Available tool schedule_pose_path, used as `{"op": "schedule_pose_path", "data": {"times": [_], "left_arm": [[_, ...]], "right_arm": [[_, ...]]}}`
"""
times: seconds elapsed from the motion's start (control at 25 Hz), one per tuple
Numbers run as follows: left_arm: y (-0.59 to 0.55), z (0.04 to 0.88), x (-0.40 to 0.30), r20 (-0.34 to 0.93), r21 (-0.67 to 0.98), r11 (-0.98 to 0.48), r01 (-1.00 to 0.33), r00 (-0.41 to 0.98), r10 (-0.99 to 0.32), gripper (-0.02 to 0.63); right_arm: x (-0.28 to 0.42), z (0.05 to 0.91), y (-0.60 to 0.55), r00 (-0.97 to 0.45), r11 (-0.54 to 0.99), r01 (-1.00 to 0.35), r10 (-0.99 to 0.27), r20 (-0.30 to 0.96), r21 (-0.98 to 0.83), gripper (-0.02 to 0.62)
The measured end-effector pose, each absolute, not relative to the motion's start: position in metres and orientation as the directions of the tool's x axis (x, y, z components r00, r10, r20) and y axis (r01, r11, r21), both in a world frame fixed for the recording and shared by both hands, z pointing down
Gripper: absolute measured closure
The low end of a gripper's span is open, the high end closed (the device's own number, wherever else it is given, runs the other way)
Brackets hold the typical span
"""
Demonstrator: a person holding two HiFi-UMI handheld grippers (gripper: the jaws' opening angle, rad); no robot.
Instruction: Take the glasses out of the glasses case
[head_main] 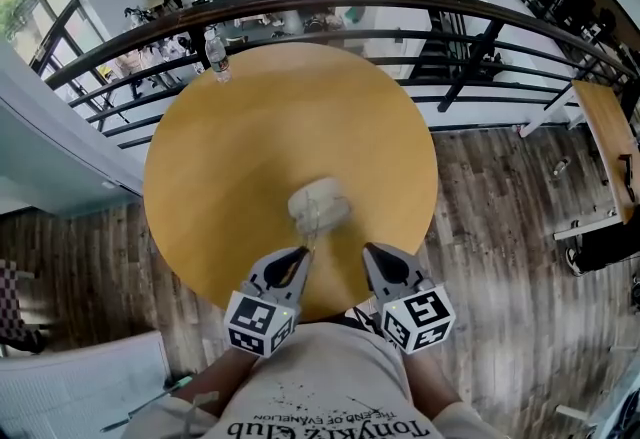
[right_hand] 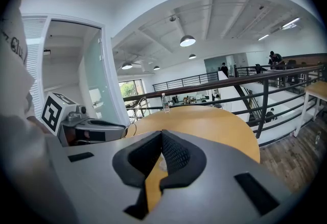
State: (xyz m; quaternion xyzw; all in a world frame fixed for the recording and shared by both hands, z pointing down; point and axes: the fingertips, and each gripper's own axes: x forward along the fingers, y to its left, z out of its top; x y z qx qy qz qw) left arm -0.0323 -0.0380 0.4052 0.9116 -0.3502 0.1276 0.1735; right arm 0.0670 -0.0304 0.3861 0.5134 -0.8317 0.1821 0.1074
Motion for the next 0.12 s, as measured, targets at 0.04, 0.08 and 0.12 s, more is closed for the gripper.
{"op": "schedule_pose_path", "data": {"times": [0.04, 0.08, 0.12], "left_arm": [[-0.0383, 0.4054, -0.032, 0.354, 0.227, -0.694, -0.683, 0.722, -0.594, 0.571], [-0.0385, 0.4056, -0.0316, 0.354, 0.227, -0.695, -0.683, 0.722, -0.594, 0.571], [-0.0388, 0.4058, -0.0313, 0.355, 0.226, -0.695, -0.683, 0.722, -0.594, 0.571]], "right_arm": [[0.0671, 0.3861, -0.0306, -0.451, 0.407, -0.893, -0.815, 0.365, -0.193, 0.569], [0.0671, 0.3862, -0.0308, -0.452, 0.409, -0.892, -0.815, 0.364, -0.192, 0.57], [0.0672, 0.3863, -0.0309, -0.452, 0.41, -0.892, -0.814, 0.364, -0.192, 0.57]]}}
